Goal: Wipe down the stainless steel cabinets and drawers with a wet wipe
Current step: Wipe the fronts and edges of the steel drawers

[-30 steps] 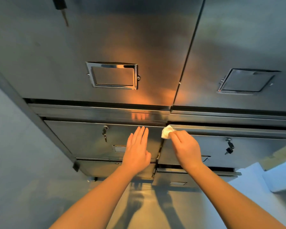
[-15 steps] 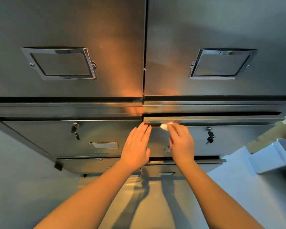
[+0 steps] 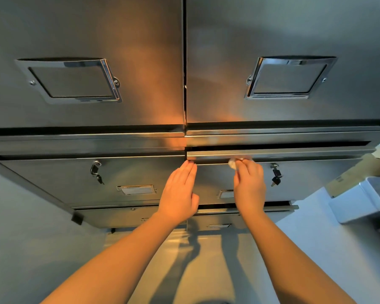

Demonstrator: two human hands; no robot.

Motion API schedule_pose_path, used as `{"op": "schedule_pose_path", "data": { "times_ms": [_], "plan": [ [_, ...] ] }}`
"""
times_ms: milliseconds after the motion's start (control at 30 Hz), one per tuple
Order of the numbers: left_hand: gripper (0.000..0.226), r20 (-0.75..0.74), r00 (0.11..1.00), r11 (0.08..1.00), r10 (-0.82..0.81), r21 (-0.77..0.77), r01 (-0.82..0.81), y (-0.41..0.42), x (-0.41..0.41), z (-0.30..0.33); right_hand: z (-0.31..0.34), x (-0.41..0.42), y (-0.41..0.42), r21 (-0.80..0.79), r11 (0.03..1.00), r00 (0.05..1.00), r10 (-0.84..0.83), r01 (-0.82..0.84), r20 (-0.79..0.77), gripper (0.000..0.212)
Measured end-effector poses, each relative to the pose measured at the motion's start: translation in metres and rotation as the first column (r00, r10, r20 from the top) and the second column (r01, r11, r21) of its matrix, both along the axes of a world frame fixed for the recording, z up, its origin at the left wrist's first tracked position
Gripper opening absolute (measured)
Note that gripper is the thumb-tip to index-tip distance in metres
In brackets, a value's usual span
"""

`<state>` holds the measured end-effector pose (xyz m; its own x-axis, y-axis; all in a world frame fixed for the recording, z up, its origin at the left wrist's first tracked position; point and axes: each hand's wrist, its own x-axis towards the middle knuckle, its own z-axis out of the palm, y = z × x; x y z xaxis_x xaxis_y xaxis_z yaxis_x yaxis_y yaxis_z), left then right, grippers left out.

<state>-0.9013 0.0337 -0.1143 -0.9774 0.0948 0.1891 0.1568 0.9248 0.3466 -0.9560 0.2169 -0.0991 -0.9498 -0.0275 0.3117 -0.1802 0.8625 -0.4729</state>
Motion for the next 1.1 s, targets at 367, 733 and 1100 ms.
{"op": "schedule_pose_path", "data": {
  "times_ms": [367, 733, 1100],
  "plan": [
    [0.067, -0.074, 0.994, 0.994, 0.076, 0.078, -0.070, -0.010, -0.022, 0.032, 0.027, 0.011, -0.008, -0.185, 0.981, 0.948, -0.005, -0.057, -0.318, 0.014],
    [0.056, -0.001, 0.999, 0.976, 0.032, 0.218, -0.031, -0.005, -0.025, 0.036, 0.005, 0.017, -0.080, -0.237, 0.949, 0.977, 0.194, -0.209, -0.084, 0.028],
    [0.070, 0.068, 0.993, 0.973, 0.099, 0.201, -0.111, 0.001, -0.011, 0.035, 0.010, 0.002, -0.020, -0.219, 0.962, 0.985, 0.142, -0.161, -0.100, 0.027]
  ]
}}
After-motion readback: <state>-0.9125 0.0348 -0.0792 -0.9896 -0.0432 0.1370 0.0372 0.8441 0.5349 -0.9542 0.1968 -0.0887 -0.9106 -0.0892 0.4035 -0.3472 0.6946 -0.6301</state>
